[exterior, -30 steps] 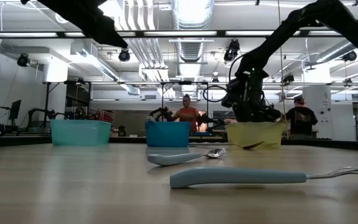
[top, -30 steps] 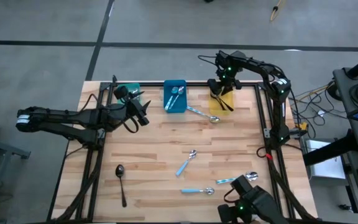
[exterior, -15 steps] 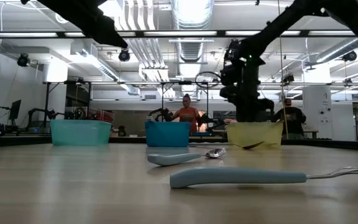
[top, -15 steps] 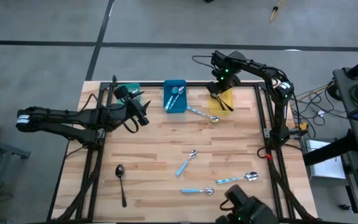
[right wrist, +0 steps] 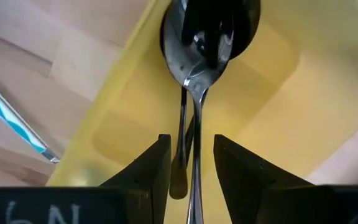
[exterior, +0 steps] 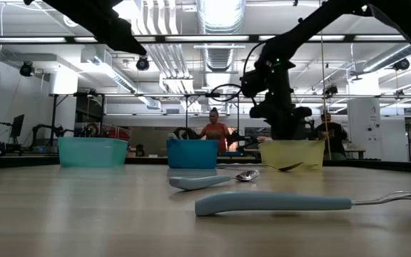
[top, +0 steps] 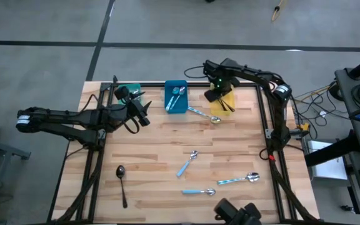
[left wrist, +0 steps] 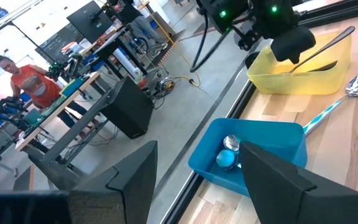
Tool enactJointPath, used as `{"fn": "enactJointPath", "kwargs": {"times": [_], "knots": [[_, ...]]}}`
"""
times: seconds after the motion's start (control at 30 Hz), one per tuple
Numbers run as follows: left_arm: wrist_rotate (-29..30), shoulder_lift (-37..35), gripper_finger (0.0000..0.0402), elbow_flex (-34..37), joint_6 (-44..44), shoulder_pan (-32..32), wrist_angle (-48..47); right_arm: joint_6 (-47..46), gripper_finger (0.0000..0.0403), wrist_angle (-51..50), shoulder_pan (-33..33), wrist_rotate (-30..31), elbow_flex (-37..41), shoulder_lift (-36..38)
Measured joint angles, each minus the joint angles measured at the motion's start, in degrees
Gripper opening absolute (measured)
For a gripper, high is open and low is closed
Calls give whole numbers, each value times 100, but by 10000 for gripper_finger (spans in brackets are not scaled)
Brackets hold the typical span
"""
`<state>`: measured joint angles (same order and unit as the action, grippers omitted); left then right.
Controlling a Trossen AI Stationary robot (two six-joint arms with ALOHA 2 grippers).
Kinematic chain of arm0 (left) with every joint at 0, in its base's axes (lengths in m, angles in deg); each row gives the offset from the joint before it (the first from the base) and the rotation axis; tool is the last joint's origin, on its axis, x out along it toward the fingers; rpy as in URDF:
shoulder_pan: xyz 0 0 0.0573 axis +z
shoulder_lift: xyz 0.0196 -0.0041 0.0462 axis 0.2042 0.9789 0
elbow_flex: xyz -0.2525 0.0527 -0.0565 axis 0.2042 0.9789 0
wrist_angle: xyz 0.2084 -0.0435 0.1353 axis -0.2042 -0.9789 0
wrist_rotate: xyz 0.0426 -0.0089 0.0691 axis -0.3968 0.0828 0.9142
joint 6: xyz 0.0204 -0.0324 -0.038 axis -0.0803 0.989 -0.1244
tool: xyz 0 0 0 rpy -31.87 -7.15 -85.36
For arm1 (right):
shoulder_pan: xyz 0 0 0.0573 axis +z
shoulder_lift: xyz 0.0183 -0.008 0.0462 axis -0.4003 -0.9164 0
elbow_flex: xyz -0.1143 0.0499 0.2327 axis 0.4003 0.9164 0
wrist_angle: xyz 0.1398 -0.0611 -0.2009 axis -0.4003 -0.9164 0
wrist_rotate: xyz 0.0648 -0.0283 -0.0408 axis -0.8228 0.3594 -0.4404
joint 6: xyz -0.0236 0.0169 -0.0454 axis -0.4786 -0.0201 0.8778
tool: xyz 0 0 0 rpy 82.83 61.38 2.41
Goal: Sort silverware by color (type)
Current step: Put the black spoon into the yellow bin
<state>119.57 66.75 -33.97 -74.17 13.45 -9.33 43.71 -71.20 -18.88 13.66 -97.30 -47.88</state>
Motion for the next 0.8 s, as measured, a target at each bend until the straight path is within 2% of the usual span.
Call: {"fn": "enactJointPath", "kwargs": {"times": [0.47, 0.8], "knots": [[2, 2, 207, 4, 0, 0, -37, -48, 110, -14, 38, 155, 35, -397], [2, 2, 207, 7, 0, 0, -37, -2, 70, 6, 61, 160, 59, -562]]}}
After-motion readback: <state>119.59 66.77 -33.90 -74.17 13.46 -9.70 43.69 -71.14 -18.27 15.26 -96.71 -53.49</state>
